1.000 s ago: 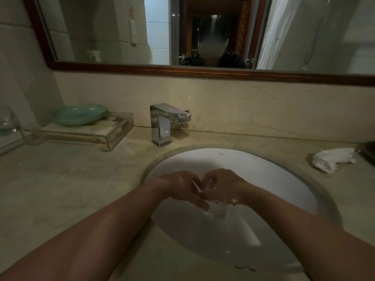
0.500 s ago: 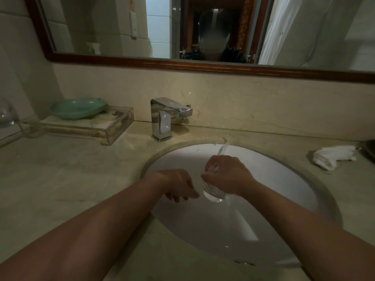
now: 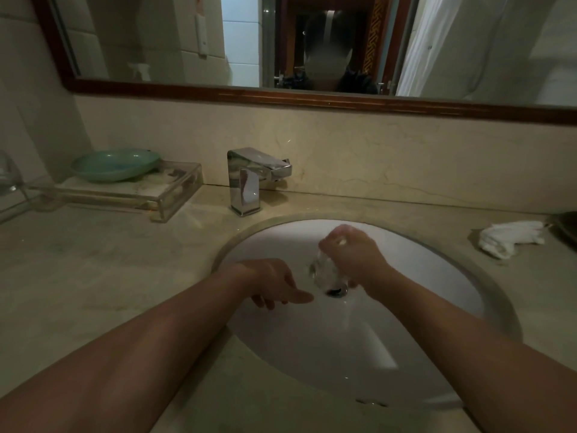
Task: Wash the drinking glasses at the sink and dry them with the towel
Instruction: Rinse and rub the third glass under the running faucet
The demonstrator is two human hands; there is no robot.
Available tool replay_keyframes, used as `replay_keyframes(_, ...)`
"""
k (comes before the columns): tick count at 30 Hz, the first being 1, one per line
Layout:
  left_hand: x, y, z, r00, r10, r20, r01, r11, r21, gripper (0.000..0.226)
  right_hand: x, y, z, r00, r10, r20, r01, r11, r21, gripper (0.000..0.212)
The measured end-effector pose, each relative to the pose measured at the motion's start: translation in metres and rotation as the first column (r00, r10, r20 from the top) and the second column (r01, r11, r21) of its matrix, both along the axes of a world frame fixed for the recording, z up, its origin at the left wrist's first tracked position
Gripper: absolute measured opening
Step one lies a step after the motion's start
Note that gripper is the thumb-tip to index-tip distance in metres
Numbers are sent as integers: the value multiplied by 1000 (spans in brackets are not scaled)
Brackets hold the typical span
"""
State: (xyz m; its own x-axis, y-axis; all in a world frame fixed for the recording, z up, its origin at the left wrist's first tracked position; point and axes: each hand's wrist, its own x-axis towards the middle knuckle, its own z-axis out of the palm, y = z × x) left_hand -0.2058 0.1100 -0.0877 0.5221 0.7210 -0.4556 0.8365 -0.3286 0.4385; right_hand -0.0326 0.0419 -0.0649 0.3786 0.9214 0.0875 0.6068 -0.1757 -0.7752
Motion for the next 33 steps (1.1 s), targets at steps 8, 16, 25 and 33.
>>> replay_keyframes(8,5,-13,11,956,-73,282,103,991,-91,45,-4,-6,4,977,47,-207,-77,988,-137,20)
replay_keyframes(16,9,-16,18,740,133,660,-137,990,-47,36,14,0,-13,416,-163,-895,-197,944,-264,55)
replay_keyframes(25,13,-17,24,869,-212,447,-163,730,664,47,15,-1,-8,685,-126,-717,-273,869,-413,52)
replay_keyframes(33,14,-20,28,944,-327,28,166,550,819,71,10,-5,-5,990,4,-141,-64,904,-423,37)
